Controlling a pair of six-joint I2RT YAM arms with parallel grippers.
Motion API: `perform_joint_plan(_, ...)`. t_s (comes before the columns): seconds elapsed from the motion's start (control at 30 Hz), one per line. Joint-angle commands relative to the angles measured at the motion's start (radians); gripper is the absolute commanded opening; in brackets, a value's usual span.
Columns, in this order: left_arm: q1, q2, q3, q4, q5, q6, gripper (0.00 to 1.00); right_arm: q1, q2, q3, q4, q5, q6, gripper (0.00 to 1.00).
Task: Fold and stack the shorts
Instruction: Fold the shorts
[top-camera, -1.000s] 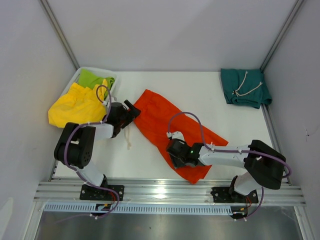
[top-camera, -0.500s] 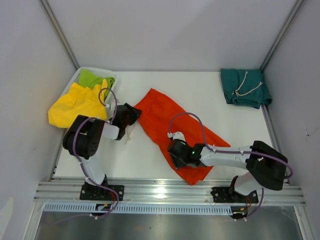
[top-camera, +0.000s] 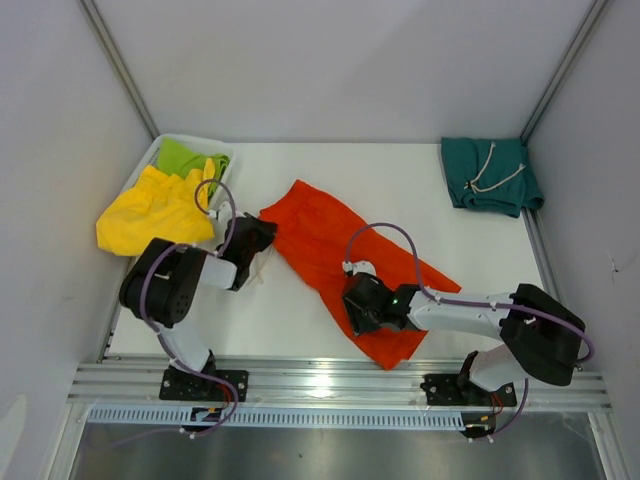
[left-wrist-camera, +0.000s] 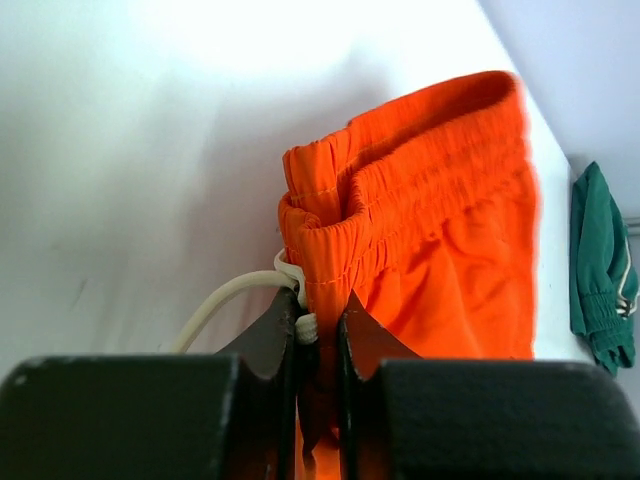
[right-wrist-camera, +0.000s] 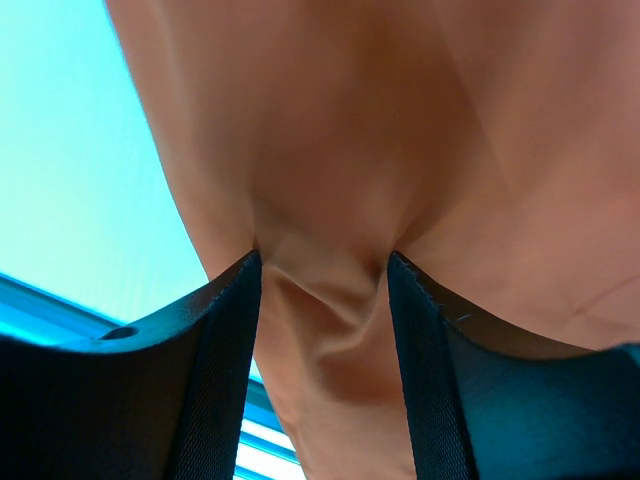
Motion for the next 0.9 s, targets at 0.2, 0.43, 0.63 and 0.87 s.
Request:
perform_joint_plan(0.2,-0.013,-0.363,-0.102,-0.032,-0.247,0.260,0.00,-0.075,-0.029,-0.025,-0.056,-0.132,-0.072,0.72)
perform_joint_plan(0.43,-0.103,-0.603,-0.201,-0.114,-0.378,0.380,0.00,-0.183,-0.104,0.074,-0.036,-0.320,-0.121,0.73)
perform_joint_plan(0.63,-0.117,-0.748,-0.285,-0.198,-0.437,0.369,0.00,-0.235,-0.100,0.108,-0.016,-0.358,-0.149,0.72)
perform_joint_plan(0.87,-0.171,-0.913,-0.392,-0.131,-0.409,0.433,0.00,-0.340,0.000,0.131,0.222,-0.537,0.024,0.47)
